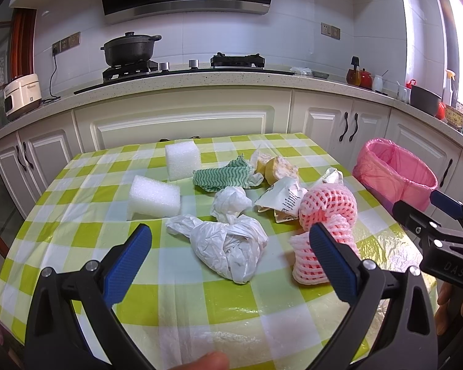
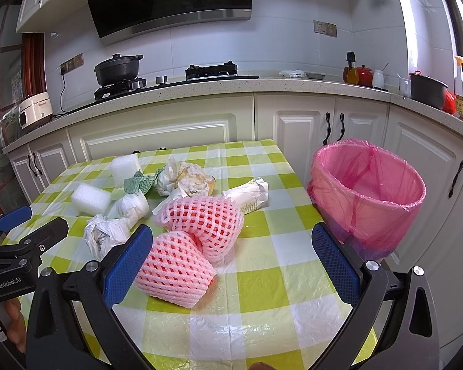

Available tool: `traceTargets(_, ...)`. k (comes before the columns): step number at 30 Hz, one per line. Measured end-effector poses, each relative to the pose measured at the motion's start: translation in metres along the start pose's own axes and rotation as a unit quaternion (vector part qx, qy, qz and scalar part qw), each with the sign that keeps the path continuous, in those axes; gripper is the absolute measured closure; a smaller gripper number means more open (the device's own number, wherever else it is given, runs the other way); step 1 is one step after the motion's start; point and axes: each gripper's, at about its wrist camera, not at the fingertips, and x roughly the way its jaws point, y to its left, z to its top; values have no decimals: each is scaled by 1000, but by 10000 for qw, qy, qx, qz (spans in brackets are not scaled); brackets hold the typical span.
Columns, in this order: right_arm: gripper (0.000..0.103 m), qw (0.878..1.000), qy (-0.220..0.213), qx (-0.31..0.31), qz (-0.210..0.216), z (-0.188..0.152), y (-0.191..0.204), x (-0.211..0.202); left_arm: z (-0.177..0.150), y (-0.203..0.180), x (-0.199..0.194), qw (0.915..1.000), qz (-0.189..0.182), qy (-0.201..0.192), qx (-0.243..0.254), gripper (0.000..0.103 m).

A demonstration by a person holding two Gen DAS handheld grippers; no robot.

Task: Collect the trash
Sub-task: 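Reach the right tool to the pink foam net and close on it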

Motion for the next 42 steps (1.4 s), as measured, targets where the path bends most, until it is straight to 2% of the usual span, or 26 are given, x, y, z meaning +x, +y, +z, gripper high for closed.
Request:
traceTargets(7, 6, 10000, 24, -4, -2, 0, 0, 1, 0, 1, 1, 10000, 29, 16, -4, 4)
traceTargets(10, 6, 9999, 129, 0, -34, 4, -3, 7, 2, 11, 14, 9996, 184, 211, -28, 4)
traceTargets(13, 6, 9990, 393, 218, 76, 16, -14, 23, 11, 24, 27, 9988, 324, 378, -11, 4)
traceTargets(15, 6, 9974, 624, 314, 152, 22, -19, 36, 18, 41, 40, 9976, 405, 540, -174, 4)
traceTargets(18, 6, 9948, 963, 233, 254, 29, -18, 59, 26, 64, 54, 9954, 383, 775, -421, 4)
traceTargets(23, 6, 9880, 1461, 148, 479, 28, -7, 90, 31, 86, 82, 9919, 419, 1095, -480, 5)
traceTargets(29, 6, 9821, 1800, 106, 553, 29, 3, 117, 43, 105, 116, 9880, 487, 1327, -618, 9)
traceTargets(36, 7, 9748, 2158, 85, 559, 28, 3, 145, 49, 113, 161, 9827, 642, 1692, -403, 9)
traceTargets(37, 12, 9739, 2187, 102, 601, 28, 3, 147, 49, 115, 169, 9810, 656, 1780, -397, 11)
traceTargets(38, 16, 9726, 2222, 113, 683, 28, 3, 149, 48, 116, 173, 9803, 610, 1834, -415, 19)
traceTargets(39, 27, 9709, 2269, 100, 753, 27, 4, 152, 48, 116, 176, 9796, 562, 1879, -431, 24)
traceTargets(40, 39, 9691, 2321, 91, 832, 27, 5, 153, 47, 117, 180, 9784, 509, 1952, -440, 37)
traceTargets(42, 47, 9667, 2375, 96, 954, 25, 7, 155, 46, 116, 183, 9784, 570, 1958, -352, 44)
